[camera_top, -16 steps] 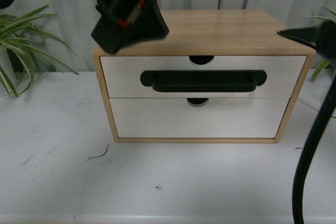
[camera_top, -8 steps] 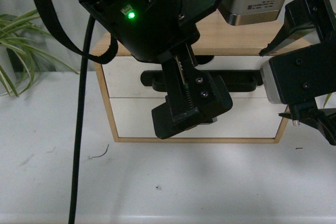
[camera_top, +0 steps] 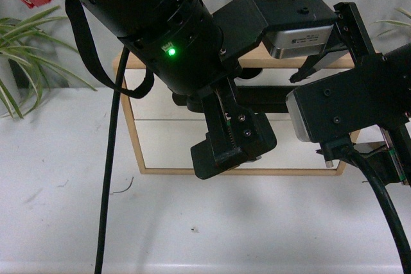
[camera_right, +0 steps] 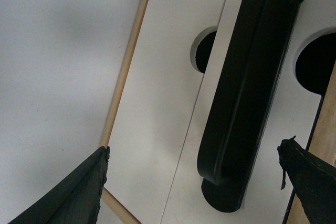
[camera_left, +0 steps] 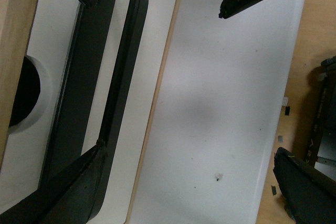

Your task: Pull drawer

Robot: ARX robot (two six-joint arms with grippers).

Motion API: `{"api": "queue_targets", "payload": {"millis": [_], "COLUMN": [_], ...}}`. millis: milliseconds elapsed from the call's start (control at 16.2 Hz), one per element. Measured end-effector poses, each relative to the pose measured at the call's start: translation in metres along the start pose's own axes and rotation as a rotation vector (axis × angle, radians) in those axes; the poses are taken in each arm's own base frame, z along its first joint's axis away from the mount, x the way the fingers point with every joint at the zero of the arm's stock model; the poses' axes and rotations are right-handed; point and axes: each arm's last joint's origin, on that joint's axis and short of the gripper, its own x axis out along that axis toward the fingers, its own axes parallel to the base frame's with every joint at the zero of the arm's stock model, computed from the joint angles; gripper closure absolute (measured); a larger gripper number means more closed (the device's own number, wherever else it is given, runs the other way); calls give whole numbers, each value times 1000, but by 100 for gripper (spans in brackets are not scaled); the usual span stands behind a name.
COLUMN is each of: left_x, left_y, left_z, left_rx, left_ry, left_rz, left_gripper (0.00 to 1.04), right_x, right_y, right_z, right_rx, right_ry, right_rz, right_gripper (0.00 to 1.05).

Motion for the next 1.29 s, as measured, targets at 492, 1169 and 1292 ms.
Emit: {"api": "queue_targets", "payload": {"millis": [492, 1169, 1292], "left_x": [13, 30, 34], "left_y": [4, 7, 6], "left_z": [-3, -12, -12], "left_rx": [-7, -40, -40], "left_ry": [-6, -9, -14], "left_rz": [21, 39, 37], "left_gripper": [7, 7, 7], "right_x": [11, 31, 36], "right_y": [3, 12, 15], "right_z": [-5, -9, -8], "right_rx": [48, 99, 101], "right_ry": [14, 13, 8], "right_rz": [22, 37, 43], "right_gripper": [6, 6, 6]}}
